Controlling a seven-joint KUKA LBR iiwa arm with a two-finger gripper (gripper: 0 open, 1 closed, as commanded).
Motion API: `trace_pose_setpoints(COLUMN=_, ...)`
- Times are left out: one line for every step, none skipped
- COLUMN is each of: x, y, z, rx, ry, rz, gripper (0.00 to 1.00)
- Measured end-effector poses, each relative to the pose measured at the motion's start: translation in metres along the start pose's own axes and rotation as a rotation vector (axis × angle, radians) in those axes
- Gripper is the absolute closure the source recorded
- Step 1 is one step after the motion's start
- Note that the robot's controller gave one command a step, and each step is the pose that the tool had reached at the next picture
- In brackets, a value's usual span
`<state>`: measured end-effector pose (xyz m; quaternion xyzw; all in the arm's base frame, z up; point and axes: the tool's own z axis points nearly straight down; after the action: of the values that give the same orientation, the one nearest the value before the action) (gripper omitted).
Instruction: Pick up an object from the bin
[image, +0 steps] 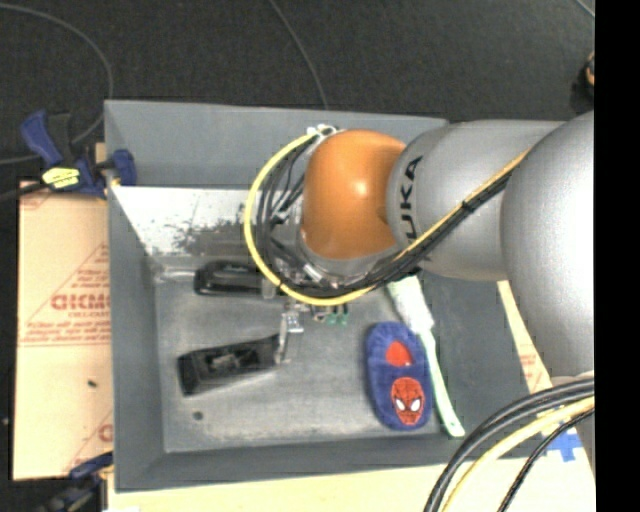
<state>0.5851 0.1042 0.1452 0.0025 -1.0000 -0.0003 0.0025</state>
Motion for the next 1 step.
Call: trace_pose_setpoints(x=-0.0019, y=-0.0005, z=-0.0050, rx=-0.001, ry=-0.008, rz=0.004, gripper=0.00)
